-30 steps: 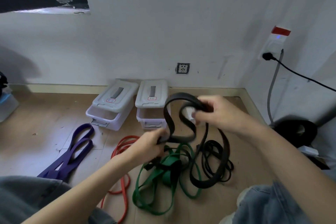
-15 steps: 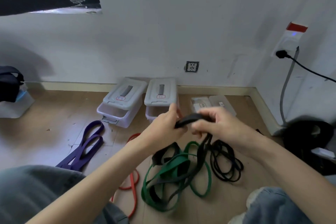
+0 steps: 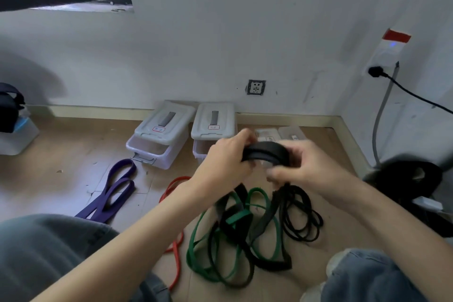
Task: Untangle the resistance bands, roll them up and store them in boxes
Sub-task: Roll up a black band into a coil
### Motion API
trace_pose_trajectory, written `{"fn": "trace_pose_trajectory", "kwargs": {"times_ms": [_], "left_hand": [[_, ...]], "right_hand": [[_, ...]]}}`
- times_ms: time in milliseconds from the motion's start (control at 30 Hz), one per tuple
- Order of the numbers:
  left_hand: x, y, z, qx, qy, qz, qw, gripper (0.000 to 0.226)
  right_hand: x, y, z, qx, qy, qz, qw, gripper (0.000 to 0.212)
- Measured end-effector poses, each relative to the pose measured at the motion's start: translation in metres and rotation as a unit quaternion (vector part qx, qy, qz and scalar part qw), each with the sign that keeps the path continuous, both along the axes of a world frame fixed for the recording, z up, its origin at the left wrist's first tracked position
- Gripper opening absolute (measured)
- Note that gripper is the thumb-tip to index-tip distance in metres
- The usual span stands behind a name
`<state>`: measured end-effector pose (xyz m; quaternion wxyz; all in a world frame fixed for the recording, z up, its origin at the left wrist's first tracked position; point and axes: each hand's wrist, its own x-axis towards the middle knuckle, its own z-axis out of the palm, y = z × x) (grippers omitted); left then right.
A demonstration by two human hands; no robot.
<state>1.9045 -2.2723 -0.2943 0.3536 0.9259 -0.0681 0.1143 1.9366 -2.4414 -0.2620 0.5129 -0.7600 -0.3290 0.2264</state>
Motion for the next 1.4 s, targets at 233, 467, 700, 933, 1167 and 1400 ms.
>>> {"fn": "trace_pose_trajectory", "kwargs": {"times_ms": [233,467,700,933,1167,1400], "left_hand": [[-0.006,0.002,-0.039,-0.118,0.170,-0.078,0.975,0.019],[-0.006,0.005,-0.019,0.036,0.000,-0.044,0.998,0.020],[-0.006,0.022,-0.049,-0.192,0.205,-0.040,0.959,0.029],[-0.010,0.015,-0.026,0.083,-0.065,-0.034,0.994,0.040],[-0.008,0.018,-0.045,-0.108,0.132,-0.014,0.985,0.025],[-0.004,0.011,-0.015,-0.026,-0.067,-0.032,0.997,0.031]], "right_hand": [[0.015,-0.016,0.012,-0.048,0.014,0.007,0.999,0.010],[0.000,-0.002,-0.001,-0.097,0.065,0.046,0.992,0.006],[0.013,-0.010,0.010,-0.026,0.094,0.018,0.995,0.015],[-0.008,0.015,-0.012,-0.083,0.117,0.033,0.989,0.018],[0.006,0.007,0.003,-0.078,0.019,-0.003,0.997,0.010],[-0.002,0.015,-0.016,-0.104,0.050,0.014,0.993,0.017]]}}
